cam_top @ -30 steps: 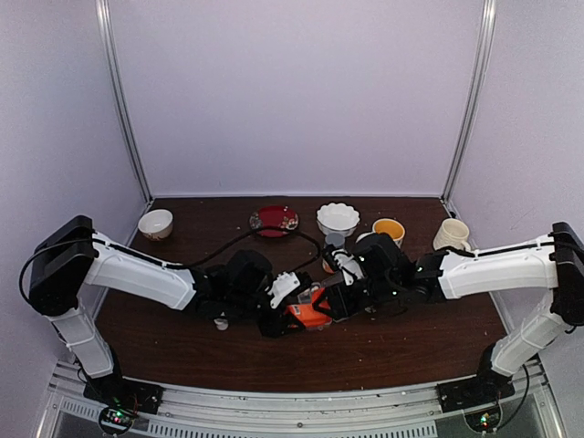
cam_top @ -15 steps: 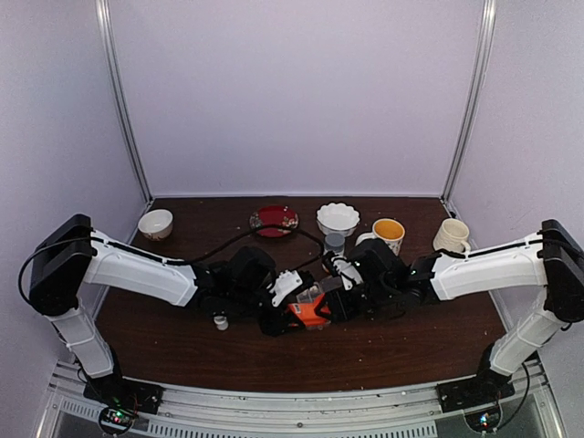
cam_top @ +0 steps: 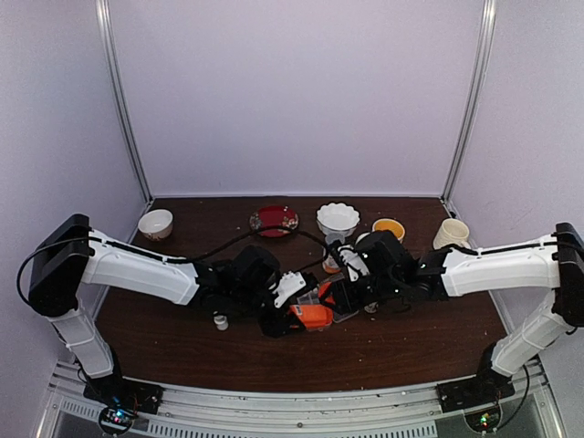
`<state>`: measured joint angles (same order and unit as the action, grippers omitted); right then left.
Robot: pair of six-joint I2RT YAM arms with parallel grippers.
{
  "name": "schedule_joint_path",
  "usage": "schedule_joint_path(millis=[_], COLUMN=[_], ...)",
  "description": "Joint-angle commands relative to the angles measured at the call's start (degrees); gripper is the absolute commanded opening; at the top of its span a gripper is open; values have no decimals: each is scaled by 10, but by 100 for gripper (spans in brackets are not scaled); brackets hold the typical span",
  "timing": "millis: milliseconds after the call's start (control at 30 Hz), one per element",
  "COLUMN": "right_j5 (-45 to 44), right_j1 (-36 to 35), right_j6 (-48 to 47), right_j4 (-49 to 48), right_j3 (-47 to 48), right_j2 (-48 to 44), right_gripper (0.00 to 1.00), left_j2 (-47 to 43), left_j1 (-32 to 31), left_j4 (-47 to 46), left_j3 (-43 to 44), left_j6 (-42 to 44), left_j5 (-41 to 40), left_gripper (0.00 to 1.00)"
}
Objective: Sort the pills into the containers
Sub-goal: Pour the pill into the compartment of the pill container.
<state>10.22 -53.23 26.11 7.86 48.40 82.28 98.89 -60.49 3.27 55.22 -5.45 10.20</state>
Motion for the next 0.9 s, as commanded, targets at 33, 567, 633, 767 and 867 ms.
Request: schedule_joint_path(millis=[33, 567, 633, 767, 867], right_j5=[-11, 6, 16, 22, -3], right_j1=[-16, 9, -2, -17, -15], right_j6=[4, 1, 5, 10, 5], right_j4=[18, 6, 12, 10, 18], right_j3=[-11, -13, -14, -13, -9], right_j2=[68, -15, 26, 80, 61], right_gripper=[0, 0, 0, 0, 0], left_j2=[2, 2, 2, 2, 3], left_j1=[-3, -4, -4, -4, -5], left_j4=[13, 49, 53, 57, 63], left_j3=[17, 41, 45, 50, 52], left_j6=[8, 7, 7, 6, 6], left_j5=[-1, -8, -7, -5, -6], left_gripper=[0, 0, 0, 0, 0])
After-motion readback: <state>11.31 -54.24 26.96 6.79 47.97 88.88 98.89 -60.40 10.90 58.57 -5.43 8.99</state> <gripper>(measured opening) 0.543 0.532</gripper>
